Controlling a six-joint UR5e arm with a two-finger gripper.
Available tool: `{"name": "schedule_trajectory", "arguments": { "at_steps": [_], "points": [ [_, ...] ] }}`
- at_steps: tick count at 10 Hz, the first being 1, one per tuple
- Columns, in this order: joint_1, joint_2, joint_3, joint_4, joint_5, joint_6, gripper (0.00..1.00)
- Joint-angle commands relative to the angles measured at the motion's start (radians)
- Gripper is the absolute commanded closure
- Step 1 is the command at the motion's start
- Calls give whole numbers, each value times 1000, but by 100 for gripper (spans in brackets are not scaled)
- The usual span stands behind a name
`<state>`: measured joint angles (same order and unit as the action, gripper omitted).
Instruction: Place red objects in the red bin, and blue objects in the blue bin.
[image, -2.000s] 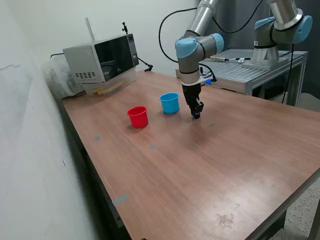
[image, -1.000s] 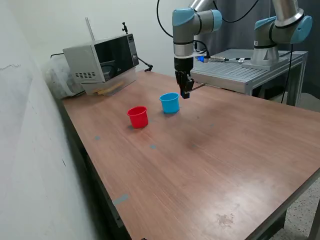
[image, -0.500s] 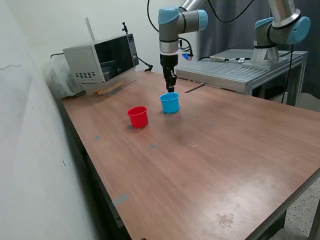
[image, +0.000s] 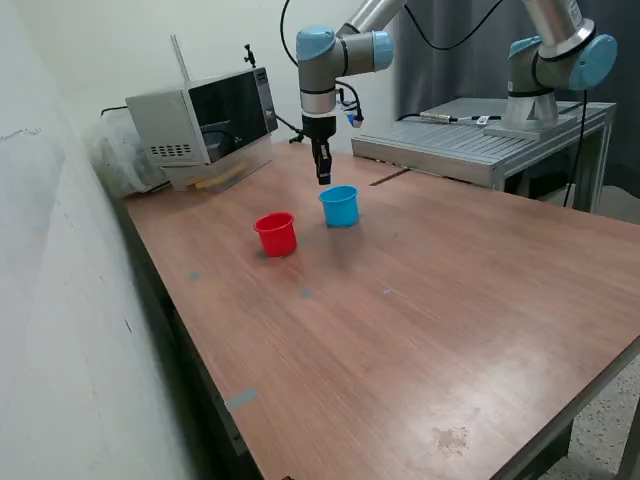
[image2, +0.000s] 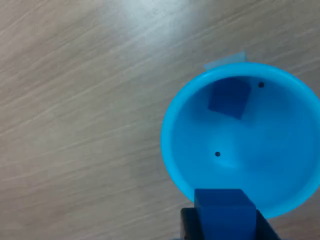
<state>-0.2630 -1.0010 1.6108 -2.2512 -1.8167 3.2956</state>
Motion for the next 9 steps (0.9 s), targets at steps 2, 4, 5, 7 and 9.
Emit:
{"name": "schedule_trajectory", "arguments": {
  "at_steps": [2, 4, 5, 7, 9],
  "points": [
    [-4, 7, 6, 27, -9, 1, 100],
    [1, 6, 4, 28, -9, 1, 100],
    [2, 2, 4, 30, -9, 1, 100],
    [14, 2, 8, 39, -9, 1, 100],
    [16, -1, 8, 39, -9, 2, 100]
  ]
}}
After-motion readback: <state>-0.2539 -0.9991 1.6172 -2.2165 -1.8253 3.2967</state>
